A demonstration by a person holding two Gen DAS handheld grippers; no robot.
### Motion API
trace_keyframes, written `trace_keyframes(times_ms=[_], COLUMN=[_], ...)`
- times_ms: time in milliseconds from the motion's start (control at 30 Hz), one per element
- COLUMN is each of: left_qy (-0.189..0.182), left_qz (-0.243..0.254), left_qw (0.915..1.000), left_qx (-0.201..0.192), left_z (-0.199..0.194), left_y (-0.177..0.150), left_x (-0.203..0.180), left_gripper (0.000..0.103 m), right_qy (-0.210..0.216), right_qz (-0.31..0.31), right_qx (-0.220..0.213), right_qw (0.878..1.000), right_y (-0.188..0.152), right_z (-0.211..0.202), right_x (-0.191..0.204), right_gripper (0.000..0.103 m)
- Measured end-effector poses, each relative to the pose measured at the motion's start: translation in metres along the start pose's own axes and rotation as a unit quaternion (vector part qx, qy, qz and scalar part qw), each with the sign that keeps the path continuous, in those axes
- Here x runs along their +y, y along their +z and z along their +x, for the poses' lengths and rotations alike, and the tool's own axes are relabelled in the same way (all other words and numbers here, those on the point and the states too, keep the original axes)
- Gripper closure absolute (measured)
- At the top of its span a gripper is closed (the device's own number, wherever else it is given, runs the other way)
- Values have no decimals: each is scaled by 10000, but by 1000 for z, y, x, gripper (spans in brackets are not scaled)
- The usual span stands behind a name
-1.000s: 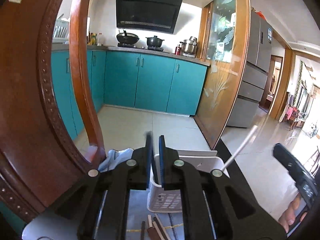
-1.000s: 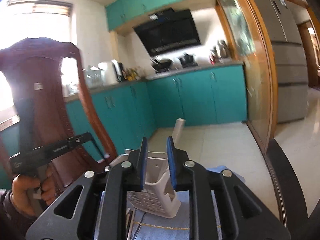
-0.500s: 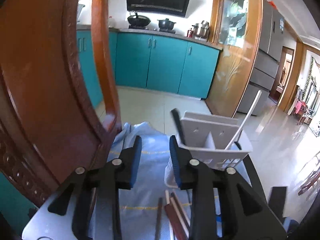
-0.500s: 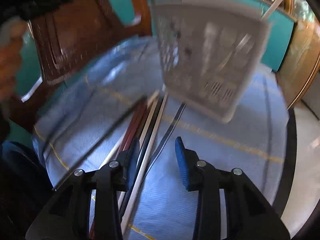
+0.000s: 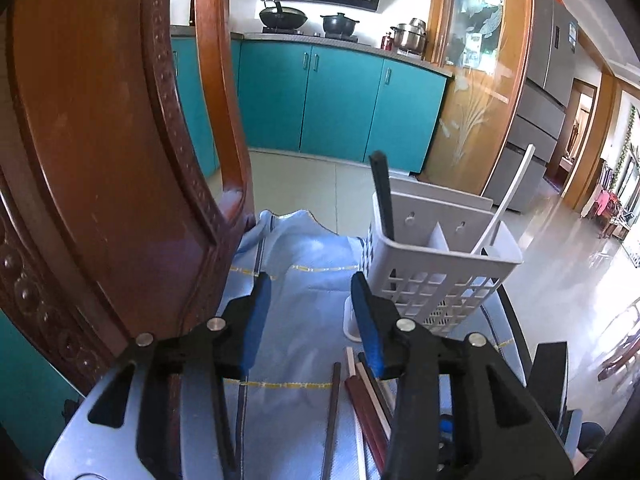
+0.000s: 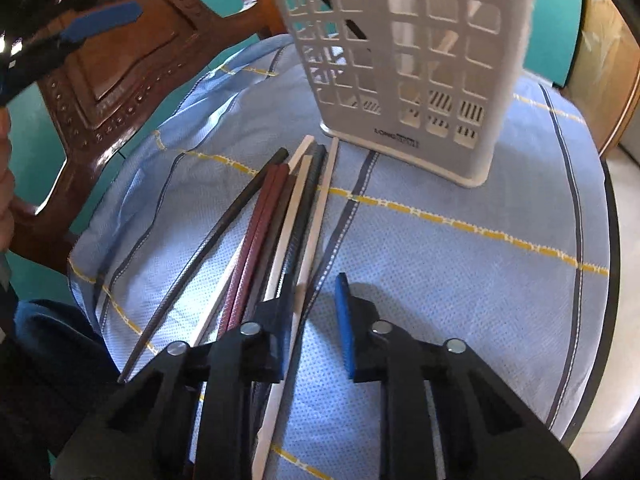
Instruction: Organize utensils
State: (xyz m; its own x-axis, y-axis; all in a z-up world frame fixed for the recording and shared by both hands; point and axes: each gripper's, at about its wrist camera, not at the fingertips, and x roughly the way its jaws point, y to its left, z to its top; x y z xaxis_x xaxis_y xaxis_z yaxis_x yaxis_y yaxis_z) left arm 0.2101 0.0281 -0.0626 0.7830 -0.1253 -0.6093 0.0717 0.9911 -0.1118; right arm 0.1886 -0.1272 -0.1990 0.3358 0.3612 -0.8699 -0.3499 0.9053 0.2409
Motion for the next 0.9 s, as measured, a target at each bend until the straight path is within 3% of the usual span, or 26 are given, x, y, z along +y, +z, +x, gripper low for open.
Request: trace_keyframes(times_ms=[100, 433, 567, 733, 767, 800, 900], left_qy=[25, 18, 22, 19, 21, 25, 57], left_qz=[-12, 9, 76, 81, 89, 105, 152], left_qw=[10000, 9998, 9997, 9995, 9994, 9993, 9989], left_qx=[42, 180, 215, 298, 330, 366, 437], left_z=[0, 2, 3, 5, 6, 7, 9], left_y=[-2, -11, -15, -19, -21, -23, -27], left_x=[2, 0, -3, -5, -5, -6, -6], left_gripper=[58, 52, 50, 48, 48, 48, 48], right_qy=[-405, -504, -495, -774, -807, -842, -761], right_qz=[-19, -123, -192, -460, -487, -495, -321], right_qx=[45, -114, -201, -262, -260, -247, -163], right_qw=[9992, 9986, 9984, 9956, 9952, 9949, 9965], right_y=[3, -4, -2, -3, -4, -4, -4], right_z=[-1, -2, 2, 5, 6, 6, 2], right_x=[-4, -3, 3, 17, 17, 18, 12], right_gripper=[85, 82, 73, 72, 76, 88, 102])
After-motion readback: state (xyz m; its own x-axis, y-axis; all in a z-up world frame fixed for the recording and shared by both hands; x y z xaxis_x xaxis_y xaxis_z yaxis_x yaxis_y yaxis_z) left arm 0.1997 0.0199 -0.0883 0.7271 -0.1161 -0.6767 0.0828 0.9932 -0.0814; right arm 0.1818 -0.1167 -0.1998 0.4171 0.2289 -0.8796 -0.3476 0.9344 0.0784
